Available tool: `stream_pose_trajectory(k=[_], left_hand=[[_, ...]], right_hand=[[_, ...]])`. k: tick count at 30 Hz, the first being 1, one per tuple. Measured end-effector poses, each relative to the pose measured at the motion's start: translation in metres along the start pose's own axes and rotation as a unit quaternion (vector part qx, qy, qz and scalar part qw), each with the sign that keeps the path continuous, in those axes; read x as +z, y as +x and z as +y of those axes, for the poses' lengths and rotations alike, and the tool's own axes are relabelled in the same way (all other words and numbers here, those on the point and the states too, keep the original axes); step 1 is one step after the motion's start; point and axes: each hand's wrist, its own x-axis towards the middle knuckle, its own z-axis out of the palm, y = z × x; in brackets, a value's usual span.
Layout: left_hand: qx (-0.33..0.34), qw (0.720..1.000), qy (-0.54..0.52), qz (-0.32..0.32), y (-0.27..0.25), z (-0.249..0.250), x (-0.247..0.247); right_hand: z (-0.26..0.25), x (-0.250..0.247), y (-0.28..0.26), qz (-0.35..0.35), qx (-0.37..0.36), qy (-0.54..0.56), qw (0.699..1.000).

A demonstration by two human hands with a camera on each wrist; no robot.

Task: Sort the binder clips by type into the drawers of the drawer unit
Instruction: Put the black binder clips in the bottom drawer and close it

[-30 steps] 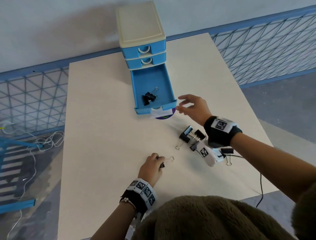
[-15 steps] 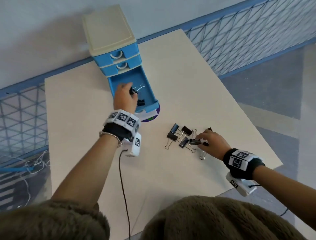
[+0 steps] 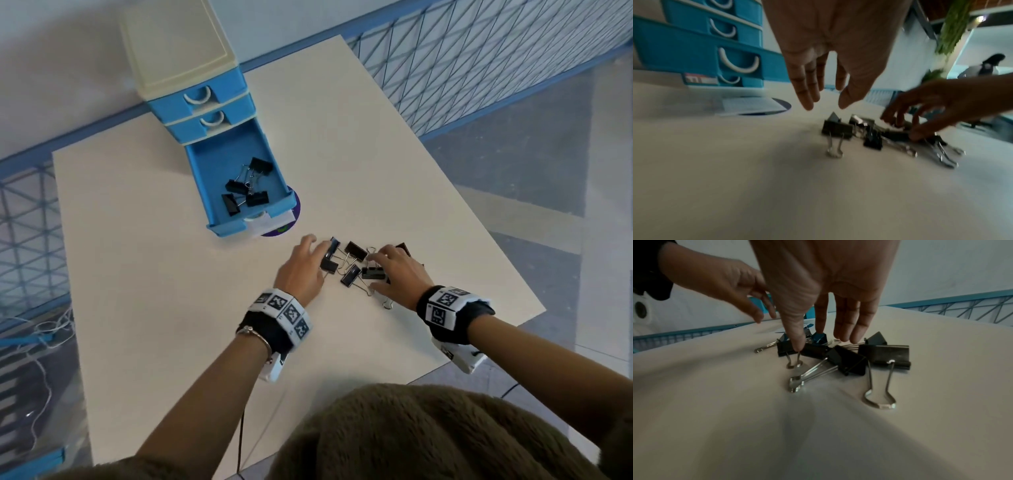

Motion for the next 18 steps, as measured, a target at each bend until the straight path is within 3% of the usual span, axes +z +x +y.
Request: stream_pose_trajectory(k=[4, 10, 14, 18], left_hand=[[-0.018, 0.994, 0.090, -0.054, 0.014, 0.004, 0.018], [-0.006, 0.983, 0.140, -0.118, 0.042, 0.004, 0.017], [-0.021, 0.986, 0.109, -0.123, 0.042, 0.000, 0.018], [-0.070, 0.993, 0.052, -0.083, 0.027, -0.011, 0.021]], right_hand=[[-0.012, 0.000, 0.010, 0.004, -0.017, -0.044, 0.999], [-0.031, 0.008, 0.022, -0.008, -0.018, -0.121, 0.992], [-0.038, 0.014, 0.026, -0.014, -0.002, -0.116, 0.993], [-0.041, 0.017, 0.029, -0.018, -0.001, -0.082, 0.996]])
